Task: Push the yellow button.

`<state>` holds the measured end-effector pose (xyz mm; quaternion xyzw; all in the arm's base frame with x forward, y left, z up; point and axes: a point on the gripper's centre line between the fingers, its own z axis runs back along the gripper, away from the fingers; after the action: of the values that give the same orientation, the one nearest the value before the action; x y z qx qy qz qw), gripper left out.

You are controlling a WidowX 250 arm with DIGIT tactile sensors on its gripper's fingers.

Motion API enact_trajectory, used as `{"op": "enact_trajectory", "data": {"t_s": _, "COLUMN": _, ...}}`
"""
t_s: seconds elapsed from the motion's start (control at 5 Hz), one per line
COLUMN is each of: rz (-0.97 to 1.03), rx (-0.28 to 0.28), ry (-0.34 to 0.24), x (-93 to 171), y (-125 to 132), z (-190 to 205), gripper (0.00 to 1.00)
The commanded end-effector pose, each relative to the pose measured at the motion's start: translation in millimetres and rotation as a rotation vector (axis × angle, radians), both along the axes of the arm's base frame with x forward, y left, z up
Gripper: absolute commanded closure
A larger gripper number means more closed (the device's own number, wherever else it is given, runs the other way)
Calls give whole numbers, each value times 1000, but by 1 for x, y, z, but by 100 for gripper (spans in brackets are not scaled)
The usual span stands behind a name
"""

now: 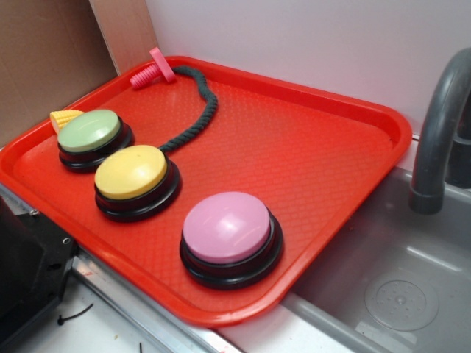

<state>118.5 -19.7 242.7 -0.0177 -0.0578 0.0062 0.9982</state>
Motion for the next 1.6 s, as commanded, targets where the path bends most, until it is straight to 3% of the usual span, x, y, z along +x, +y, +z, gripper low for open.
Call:
{"op": "enact_trajectory", "data": {"t_s": 0.0, "rz": 0, "rx": 0, "ry": 0, "x": 0, "y": 0, "z": 0, "gripper": 0}}
{"op": "enact_trajectory", "data": {"t_s": 0.2, "rz": 197, "rx": -1, "ry": 86, "x": 26, "y": 19, "z": -50, "gripper": 0}}
{"op": "enact_trajectory", "data": {"t_s": 0.6, "rz": 477, "rx": -35, "ry": 15, "x": 49, "y": 20, "z": -125, "gripper": 0}}
{"op": "enact_trajectory", "data": {"t_s": 0.8, "rz": 494, "rx": -38, "ry": 1, "x": 54, "y": 17, "z": -149, "gripper": 0}}
{"op": "enact_trajectory", "data": {"t_s": 1.4, "rz": 419, "rx": -36, "ry": 96, "x": 69, "y": 15, "z": -200, "gripper": 0}}
